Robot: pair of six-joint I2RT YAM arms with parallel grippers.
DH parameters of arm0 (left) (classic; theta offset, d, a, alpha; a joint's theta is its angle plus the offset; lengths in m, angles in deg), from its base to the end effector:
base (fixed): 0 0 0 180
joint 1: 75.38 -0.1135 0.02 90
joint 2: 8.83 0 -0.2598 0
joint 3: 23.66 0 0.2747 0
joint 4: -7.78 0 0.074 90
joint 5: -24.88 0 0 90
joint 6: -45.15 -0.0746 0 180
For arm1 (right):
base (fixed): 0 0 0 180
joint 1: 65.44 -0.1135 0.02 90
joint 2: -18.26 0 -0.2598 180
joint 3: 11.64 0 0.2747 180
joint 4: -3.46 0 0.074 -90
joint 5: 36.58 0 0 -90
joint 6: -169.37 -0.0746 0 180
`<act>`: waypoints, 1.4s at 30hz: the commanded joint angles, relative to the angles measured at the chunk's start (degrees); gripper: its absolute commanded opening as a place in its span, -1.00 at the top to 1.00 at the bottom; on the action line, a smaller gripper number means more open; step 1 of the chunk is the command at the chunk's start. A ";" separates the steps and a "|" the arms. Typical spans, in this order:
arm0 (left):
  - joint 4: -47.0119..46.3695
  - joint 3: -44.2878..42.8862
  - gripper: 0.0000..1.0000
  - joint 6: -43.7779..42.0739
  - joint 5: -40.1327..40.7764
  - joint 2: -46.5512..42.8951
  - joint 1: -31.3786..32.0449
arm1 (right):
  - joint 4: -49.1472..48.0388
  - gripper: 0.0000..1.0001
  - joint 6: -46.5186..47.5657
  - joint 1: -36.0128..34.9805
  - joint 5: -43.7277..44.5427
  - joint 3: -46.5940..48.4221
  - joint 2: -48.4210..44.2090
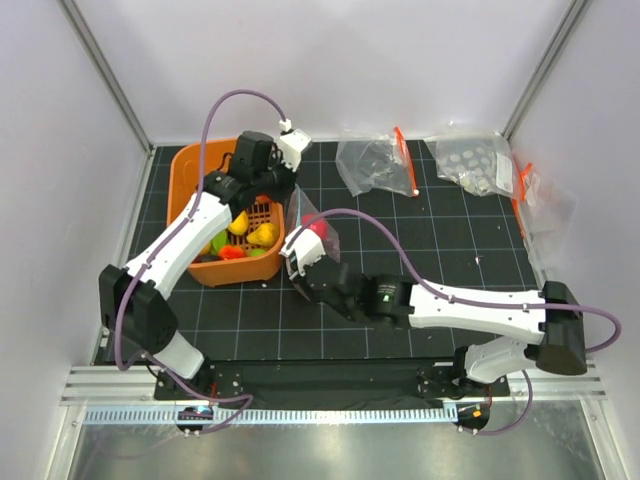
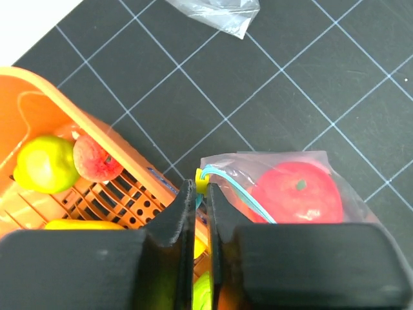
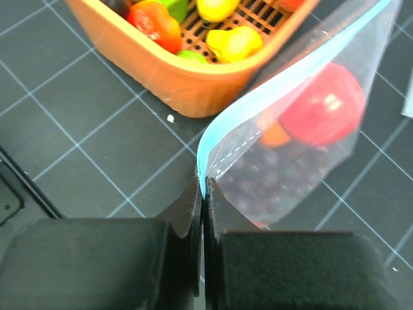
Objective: Place the food in the zip-top bag and seal the zipper
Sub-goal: Move the zipper food storage bag to the center of the board, then reset both arms
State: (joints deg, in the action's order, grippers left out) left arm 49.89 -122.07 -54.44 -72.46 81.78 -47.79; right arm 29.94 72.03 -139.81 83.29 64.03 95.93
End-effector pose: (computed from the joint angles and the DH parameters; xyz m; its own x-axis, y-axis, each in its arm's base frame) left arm 0.3653 -0.2017 0.3271 -0.4005 0.3957 -0.8265 0.6284 0.7751 0.0666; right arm 0.1330 0.3376 0.2916 -0.2190 -0.3717 -0.9021 -0.6949 0.7085 -0.1232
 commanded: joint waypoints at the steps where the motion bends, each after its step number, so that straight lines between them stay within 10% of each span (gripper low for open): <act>1: -8.48 0.37 0.68 3.25 0.91 -1.57 -1.14 | -3.94 0.90 1.18 -0.43 -4.81 3.57 0.55; 5: -9.01 1.16 -0.25 3.96 1.53 -3.94 -1.49 | -4.02 -0.09 0.48 -0.43 -6.31 3.23 -0.06; 16: -5.06 8.35 -0.98 14.67 2.94 -19.14 -1.58 | 4.32 -0.58 -4.97 -0.43 1.57 6.21 -8.14; 27: 1.69 24.97 -0.99 29.34 5.31 -39.62 -1.58 | 14.33 -0.78 -18.50 -0.43 18.18 -9.33 -26.58; 42: 8.65 36.32 -1.00 28.75 3.21 -51.23 -1.49 | 23.39 -0.99 -34.86 -0.43 34.90 -24.90 -36.37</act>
State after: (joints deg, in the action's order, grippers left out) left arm 58.35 -85.64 -25.15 -67.43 32.43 -49.05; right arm 52.32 41.37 -140.00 111.07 39.50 58.42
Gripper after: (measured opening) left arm 0.996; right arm 0.994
